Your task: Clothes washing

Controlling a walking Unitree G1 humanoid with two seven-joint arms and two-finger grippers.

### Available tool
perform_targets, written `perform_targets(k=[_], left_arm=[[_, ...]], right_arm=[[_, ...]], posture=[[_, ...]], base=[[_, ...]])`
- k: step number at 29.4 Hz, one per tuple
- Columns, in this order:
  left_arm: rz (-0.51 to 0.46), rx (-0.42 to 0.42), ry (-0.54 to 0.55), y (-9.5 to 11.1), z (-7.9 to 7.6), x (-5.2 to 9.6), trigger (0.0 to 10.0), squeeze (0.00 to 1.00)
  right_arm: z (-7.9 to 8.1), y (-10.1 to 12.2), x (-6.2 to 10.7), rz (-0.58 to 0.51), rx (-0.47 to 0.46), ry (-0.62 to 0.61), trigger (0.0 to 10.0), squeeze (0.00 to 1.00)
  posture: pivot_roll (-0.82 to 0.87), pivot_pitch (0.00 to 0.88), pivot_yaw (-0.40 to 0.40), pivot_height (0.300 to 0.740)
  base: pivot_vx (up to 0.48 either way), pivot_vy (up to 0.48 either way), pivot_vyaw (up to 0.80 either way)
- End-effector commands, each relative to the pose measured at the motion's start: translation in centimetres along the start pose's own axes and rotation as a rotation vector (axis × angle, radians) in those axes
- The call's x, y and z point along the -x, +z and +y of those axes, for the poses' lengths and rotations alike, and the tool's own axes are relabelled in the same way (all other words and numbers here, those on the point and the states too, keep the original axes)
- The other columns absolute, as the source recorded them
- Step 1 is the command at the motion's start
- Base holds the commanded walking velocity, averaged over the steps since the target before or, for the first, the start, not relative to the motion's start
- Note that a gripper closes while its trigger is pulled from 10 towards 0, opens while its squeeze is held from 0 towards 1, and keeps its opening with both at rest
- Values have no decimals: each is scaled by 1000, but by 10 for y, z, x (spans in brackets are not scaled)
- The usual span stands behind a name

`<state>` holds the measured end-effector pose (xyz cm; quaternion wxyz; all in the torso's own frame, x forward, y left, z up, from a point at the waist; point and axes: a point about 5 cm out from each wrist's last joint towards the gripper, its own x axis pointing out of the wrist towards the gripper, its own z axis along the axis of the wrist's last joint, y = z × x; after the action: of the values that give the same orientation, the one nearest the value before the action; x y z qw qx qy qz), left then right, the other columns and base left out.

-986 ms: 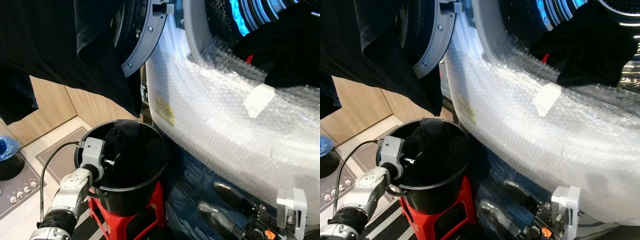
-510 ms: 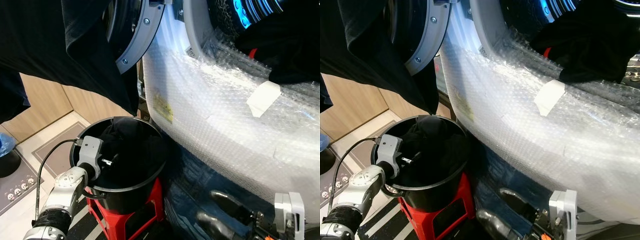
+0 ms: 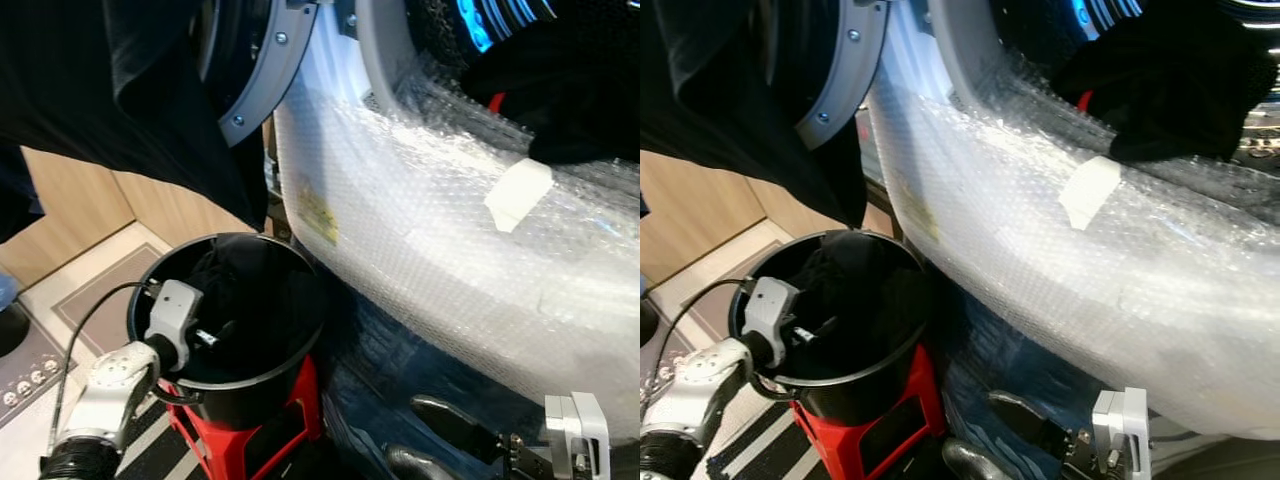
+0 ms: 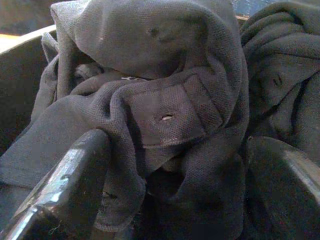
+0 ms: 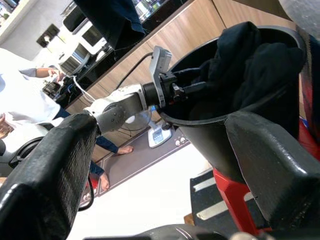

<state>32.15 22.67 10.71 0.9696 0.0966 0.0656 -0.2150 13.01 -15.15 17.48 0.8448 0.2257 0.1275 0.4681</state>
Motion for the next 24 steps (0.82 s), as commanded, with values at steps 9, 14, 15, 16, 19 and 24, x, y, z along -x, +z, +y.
perform_targets(k=[9, 14, 15, 16, 19, 24], left_arm=[[59, -15, 90, -15, 15, 21, 6392, 0], [46, 23, 106, -15, 16, 25, 0, 0], [45, 20, 108, -15, 16, 25, 0, 0], [44, 20, 106, -15, 15, 25, 0, 0], [41, 23, 108, -15, 14, 26, 0, 0], [39, 18, 134, -15, 15, 27, 0, 0]], right_arm=[[6, 6, 0, 8, 18, 28, 10000, 0], [7, 10, 1, 6, 21, 31, 10000, 0], [6, 10, 1, 6, 21, 31, 10000, 0], [6, 11, 1, 6, 22, 32, 10000, 0], [6, 11, 1, 7, 22, 33, 10000, 0], [7, 14, 1, 6, 23, 38, 10000, 0]], posture=[[-144, 230, -64, 740], [-148, 233, -73, 740], [-147, 233, -74, 740], [-147, 233, -75, 740], [-150, 234, -78, 740], [-151, 234, -85, 740]], base=[[0, 0, 0], [0, 0, 0], [0, 0, 0], [0, 0, 0], [0, 0, 0], [0, 0, 0]])
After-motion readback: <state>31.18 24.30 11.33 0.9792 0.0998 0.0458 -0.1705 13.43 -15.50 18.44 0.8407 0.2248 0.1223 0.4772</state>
